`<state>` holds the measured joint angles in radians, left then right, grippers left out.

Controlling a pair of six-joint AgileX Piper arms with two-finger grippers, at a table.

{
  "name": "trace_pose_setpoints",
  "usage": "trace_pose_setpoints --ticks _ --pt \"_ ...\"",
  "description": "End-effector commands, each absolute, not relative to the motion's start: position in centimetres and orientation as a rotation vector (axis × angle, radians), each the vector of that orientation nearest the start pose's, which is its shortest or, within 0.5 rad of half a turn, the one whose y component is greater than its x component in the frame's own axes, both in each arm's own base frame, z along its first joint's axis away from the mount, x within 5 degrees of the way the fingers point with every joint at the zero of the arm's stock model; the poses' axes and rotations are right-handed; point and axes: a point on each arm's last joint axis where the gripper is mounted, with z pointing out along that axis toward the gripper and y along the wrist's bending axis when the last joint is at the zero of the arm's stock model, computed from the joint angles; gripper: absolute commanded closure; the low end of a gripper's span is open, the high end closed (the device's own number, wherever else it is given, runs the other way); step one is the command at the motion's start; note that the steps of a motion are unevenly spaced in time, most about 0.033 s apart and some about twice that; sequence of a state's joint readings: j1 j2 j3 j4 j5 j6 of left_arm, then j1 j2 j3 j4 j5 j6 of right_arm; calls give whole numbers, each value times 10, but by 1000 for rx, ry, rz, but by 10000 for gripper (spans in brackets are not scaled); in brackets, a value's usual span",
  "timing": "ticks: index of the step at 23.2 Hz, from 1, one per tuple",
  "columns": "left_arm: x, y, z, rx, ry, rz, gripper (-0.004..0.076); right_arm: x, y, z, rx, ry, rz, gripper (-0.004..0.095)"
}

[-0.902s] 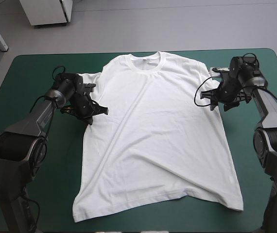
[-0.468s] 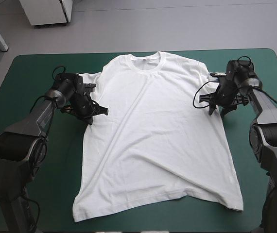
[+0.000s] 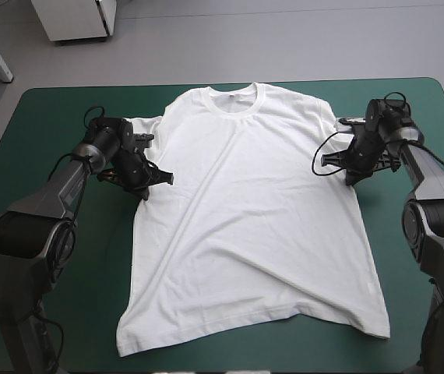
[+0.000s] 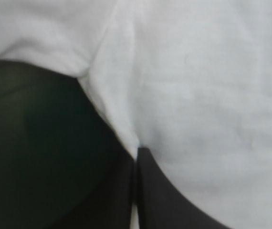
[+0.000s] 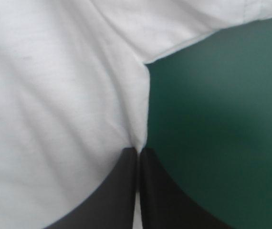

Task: Fold the cloth

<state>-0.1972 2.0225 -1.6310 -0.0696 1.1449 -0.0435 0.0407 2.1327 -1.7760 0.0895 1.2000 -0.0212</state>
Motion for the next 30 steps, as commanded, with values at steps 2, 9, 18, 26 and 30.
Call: trace_pose_setpoints --ticks 2,9,18,26,30 --pt "409 -87 231 197 2938 -127 746 428 50 204 -93 3104 268 925" --pt "411 -87 269 242 2853 -127 746 414 46 257 -115 2979 192 925" --pt "386 -83 435 296 2427 -151 746 360 40 442 -136 2429 181 925" --pt "295 -65 572 287 1939 -156 746 271 31 572 -135 1968 146 925" --pt "247 -59 607 308 1795 -187 746 228 28 597 -136 1866 145 925"
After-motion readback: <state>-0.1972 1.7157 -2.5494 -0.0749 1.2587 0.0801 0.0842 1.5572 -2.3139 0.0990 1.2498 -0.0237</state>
